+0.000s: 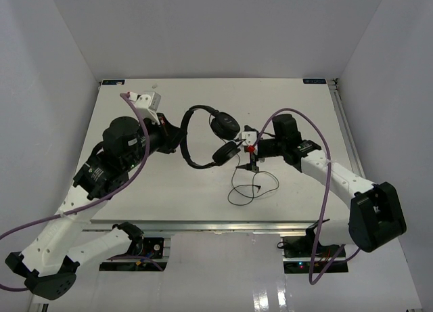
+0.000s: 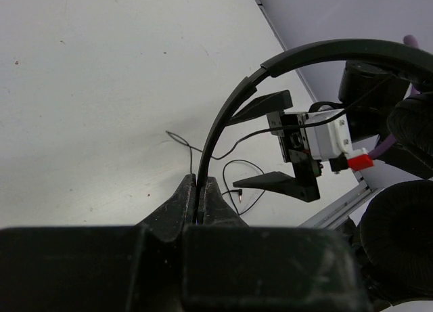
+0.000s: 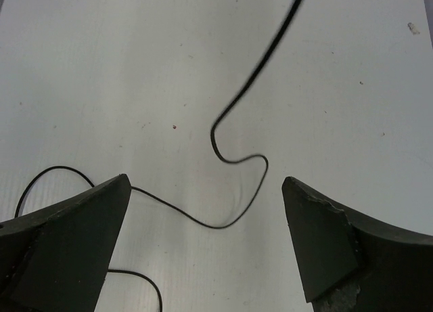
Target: Wrap the headphones
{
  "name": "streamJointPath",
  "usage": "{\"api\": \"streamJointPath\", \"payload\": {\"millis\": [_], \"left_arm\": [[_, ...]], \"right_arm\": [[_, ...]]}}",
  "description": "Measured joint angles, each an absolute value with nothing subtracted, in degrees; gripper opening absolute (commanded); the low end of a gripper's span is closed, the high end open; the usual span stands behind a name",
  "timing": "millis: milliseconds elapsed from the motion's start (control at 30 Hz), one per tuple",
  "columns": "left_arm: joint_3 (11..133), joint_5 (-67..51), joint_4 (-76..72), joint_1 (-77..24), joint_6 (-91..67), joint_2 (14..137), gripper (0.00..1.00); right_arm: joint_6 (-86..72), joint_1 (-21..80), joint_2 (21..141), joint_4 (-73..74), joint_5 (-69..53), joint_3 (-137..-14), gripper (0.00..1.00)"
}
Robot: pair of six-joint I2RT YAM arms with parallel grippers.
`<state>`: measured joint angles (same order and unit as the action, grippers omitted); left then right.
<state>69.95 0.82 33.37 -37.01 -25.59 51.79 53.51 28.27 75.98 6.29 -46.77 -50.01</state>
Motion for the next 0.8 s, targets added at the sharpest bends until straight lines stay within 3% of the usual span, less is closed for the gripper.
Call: {"api": "streamJointPath", "payload": {"millis": [267, 600, 700, 800], "left_arm": [[72.2, 0.0, 35.5, -37.0, -27.0, 50.7, 0.00], [75.9, -1.4, 37.4, -37.0, -29.1, 50.8, 0.00], [77.4, -1.6, 37.4, -37.0, -29.9, 50.8, 0.00], [78.9, -1.9, 37.5, -37.0, -30.9, 51.0, 0.00]], "right_arm": [[49.5, 30.5, 80.3, 1.2, -47.9, -50.1, 0.94], [43.5, 34.9, 84.2, -3.9, -57.9, -50.9, 0.90], [40.8, 37.8, 84.4, -7.2, -58.1, -50.8, 0.83], [36.6, 38.9, 85.2, -11.8, -58.2, -50.9, 0.66]]}}
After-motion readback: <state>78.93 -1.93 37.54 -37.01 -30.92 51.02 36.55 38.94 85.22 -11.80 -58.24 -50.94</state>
